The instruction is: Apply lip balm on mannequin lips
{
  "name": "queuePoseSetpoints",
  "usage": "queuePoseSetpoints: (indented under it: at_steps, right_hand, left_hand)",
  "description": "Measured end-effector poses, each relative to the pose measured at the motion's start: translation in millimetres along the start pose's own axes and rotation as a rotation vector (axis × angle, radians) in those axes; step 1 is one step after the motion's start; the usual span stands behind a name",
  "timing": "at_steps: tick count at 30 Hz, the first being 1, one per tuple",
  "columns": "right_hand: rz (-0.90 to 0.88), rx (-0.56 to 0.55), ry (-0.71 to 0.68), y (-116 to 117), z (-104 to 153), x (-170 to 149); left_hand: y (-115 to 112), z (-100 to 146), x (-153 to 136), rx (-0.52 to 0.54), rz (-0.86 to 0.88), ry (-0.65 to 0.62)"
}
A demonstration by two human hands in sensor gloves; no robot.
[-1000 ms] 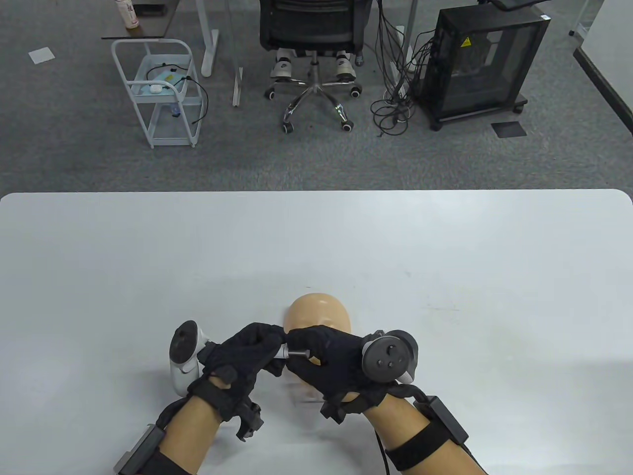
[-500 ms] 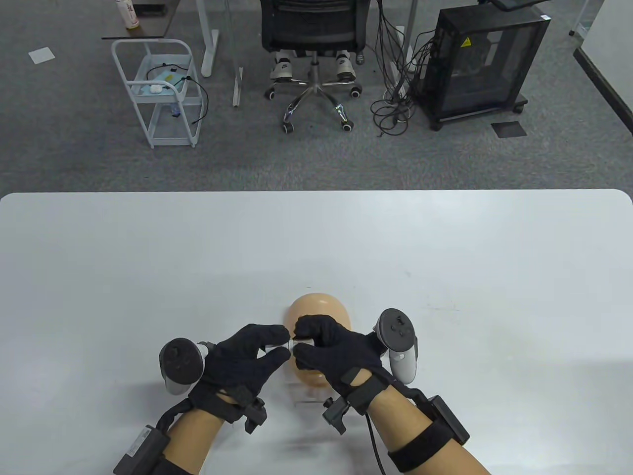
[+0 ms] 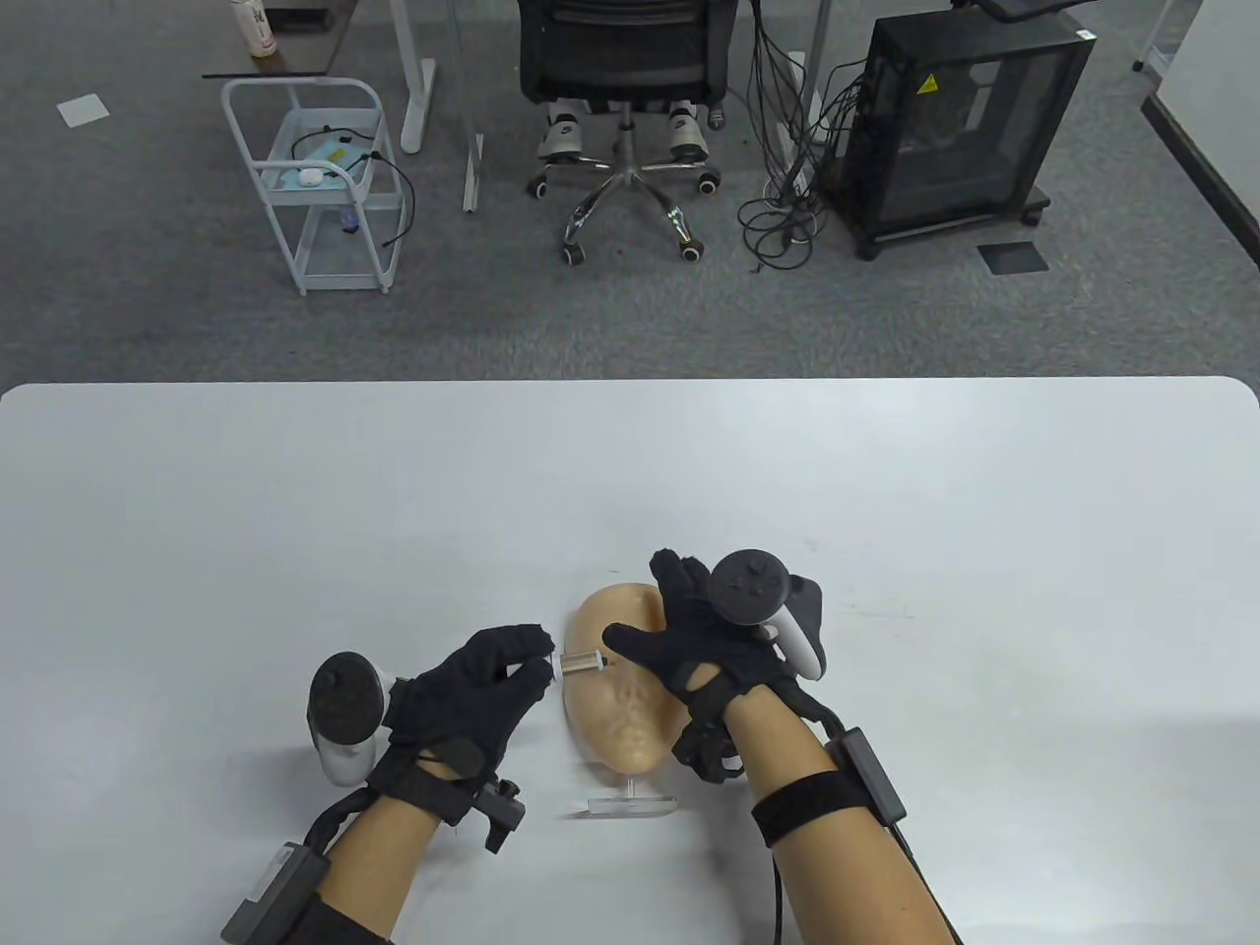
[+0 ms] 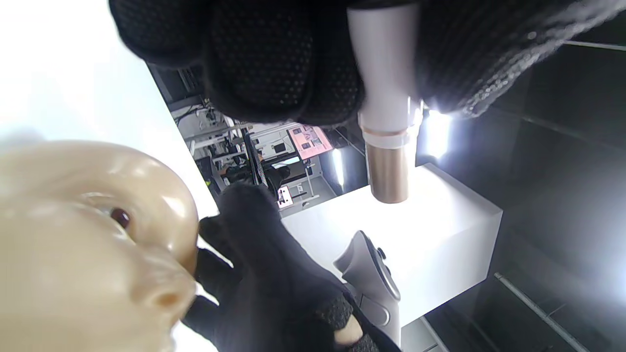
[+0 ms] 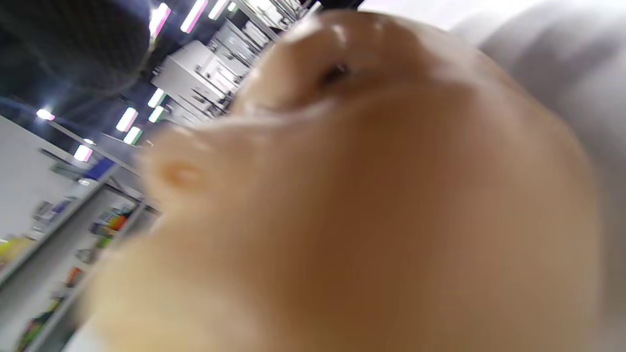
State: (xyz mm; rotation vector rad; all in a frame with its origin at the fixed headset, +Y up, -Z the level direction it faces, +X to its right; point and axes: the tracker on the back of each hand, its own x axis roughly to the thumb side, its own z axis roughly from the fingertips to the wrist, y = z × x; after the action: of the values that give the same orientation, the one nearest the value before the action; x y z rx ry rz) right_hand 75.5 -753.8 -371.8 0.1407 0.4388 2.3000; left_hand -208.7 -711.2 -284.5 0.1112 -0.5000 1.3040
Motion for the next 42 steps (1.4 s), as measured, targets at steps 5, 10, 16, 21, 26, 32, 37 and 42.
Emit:
queuePoseSetpoints:
  at_steps: [5,10,16,21,26,32,37,42]
  right_hand:
    - [0.025,0.006,0.06,6.3,-5.7,-4.4]
    - [0.011,0.012,0.068,6.3,-6.4,-6.8]
    - [0.036,0.011,0.081,7.4,-6.8,-8.4]
    - [0.022,-0.003,0.077,8.4,-6.5,-8.2]
    - [0.003,-0.014,0.062,9.5,-7.8,-7.9]
    - [0.0,-0.022,0.053,9.3,-8.1,-8.3]
    - [-0.001,-0.021,0.051,9.3,-8.0,-8.6]
    - [0.0,-0.02,0.049,9.1,-7.8,-8.9]
  left_hand:
    - [-8.9,-1.2,2.7,-0.063,-0.153,-0.035]
    - [-18.5,-1.0,2.6,-0.103,-0.261,-0.047]
    - [-24.1,-0.2,9.9,-0.13,-0.382,-0.07]
    - [-33.1,-3.6,19.6,-0.145,-0.49,-0.075]
    - [-57.4,-18.6,44.0,-0.275,-0.687,-0.062]
    - [-86.0,-26.5,50.6,-0.318,-0.762,-0.118]
    - [-96.3,-27.8,45.6,-0.331,-0.811,-0.102]
    - [-99.1,-23.9,40.1,-0.316,-0.829,-0.102]
